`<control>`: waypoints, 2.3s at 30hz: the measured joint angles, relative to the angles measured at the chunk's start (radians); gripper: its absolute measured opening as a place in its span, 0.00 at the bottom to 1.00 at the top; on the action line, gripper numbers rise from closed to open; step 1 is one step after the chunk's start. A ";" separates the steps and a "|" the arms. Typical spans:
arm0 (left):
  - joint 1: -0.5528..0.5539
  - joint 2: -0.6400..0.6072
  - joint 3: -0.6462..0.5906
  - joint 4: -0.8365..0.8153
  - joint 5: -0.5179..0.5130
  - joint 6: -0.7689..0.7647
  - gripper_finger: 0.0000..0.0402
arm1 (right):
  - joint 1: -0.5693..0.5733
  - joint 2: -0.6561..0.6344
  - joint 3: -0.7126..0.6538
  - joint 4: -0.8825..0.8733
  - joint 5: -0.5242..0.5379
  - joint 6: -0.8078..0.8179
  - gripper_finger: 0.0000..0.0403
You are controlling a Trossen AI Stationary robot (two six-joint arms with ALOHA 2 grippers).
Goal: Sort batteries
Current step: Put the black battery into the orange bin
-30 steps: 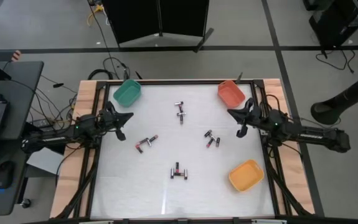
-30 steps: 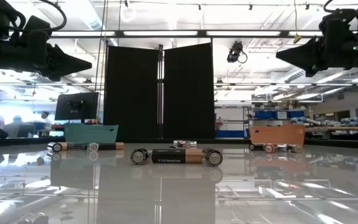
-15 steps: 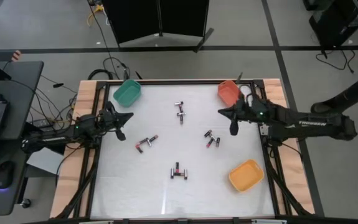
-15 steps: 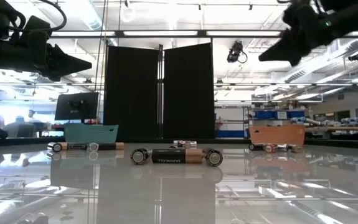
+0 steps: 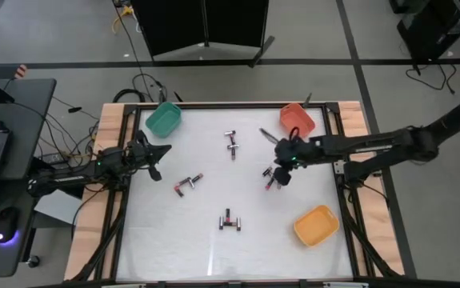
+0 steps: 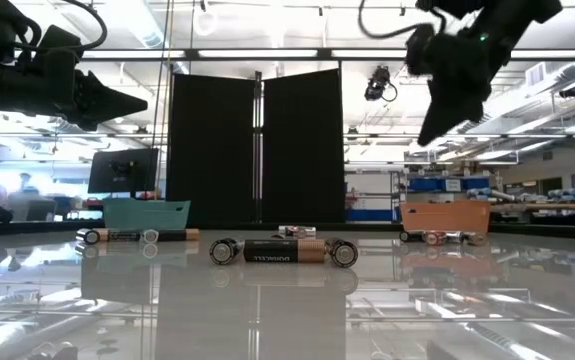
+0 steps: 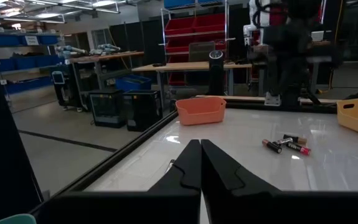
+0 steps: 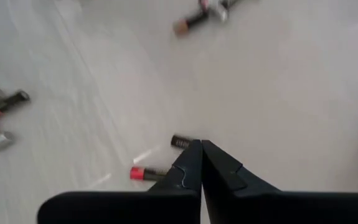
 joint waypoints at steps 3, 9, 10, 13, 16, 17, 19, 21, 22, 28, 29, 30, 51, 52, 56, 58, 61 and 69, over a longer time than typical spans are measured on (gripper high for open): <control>0.000 0.000 0.000 0.000 0.000 0.000 0.02 | 0.018 0.050 0.003 -0.004 -0.004 0.051 0.07; 0.000 0.000 0.000 0.000 0.000 0.000 0.01 | 0.020 0.127 0.003 0.014 -0.006 -0.031 0.09; 0.000 0.000 0.000 0.000 0.000 0.000 0.02 | 0.017 0.140 0.003 0.027 -0.007 -0.062 0.10; 0.000 0.000 0.000 0.000 0.000 0.000 0.01 | 0.006 0.182 0.004 0.074 -0.032 -0.146 0.12; 0.000 0.000 0.000 0.000 0.000 0.000 0.01 | -0.005 0.237 0.026 0.076 -0.063 -0.215 0.16; 0.000 0.000 0.000 0.000 0.000 0.000 0.02 | -0.008 0.258 0.043 0.066 -0.068 -0.237 0.17; 0.000 0.000 0.000 0.000 0.000 0.000 0.01 | -0.011 0.299 0.081 0.042 -0.075 -0.290 0.21; 0.000 0.000 0.000 0.000 0.000 0.000 0.01 | -0.014 0.340 0.129 0.020 -0.081 -0.349 0.25; 0.000 0.000 0.000 0.000 0.000 0.000 0.01 | -0.013 0.359 0.153 0.003 -0.086 -0.383 0.26; 0.000 0.000 0.000 0.000 0.000 0.000 0.01 | -0.013 0.461 0.271 -0.142 -0.089 -0.582 0.35; 0.000 0.000 0.000 0.000 0.000 0.000 0.01 | -0.013 0.476 0.279 -0.153 -0.089 -0.607 0.36; 0.000 0.000 0.000 0.000 0.000 0.000 0.01 | -0.013 0.491 0.283 -0.159 -0.090 -0.631 0.36; 0.000 0.000 0.000 0.000 0.000 0.000 0.01 | -0.033 0.571 0.286 -0.140 -0.089 -0.839 0.36; 0.000 0.000 0.000 0.000 0.000 0.000 0.01 | -0.035 0.571 0.286 -0.139 -0.089 -0.847 0.36; 0.000 0.000 0.000 0.000 0.000 0.000 0.01 | -0.045 0.571 0.280 -0.121 -0.100 -0.873 0.36; 0.000 0.000 0.000 0.000 0.000 0.000 0.01 | -0.050 0.571 0.280 -0.121 -0.103 -0.875 0.36; 0.000 0.000 0.000 0.000 0.000 0.000 0.01 | -0.052 0.571 0.280 -0.121 -0.108 -0.879 0.36; 0.000 0.000 0.000 0.000 0.000 0.000 0.01 | -0.047 0.571 0.279 -0.116 -0.112 -0.882 0.36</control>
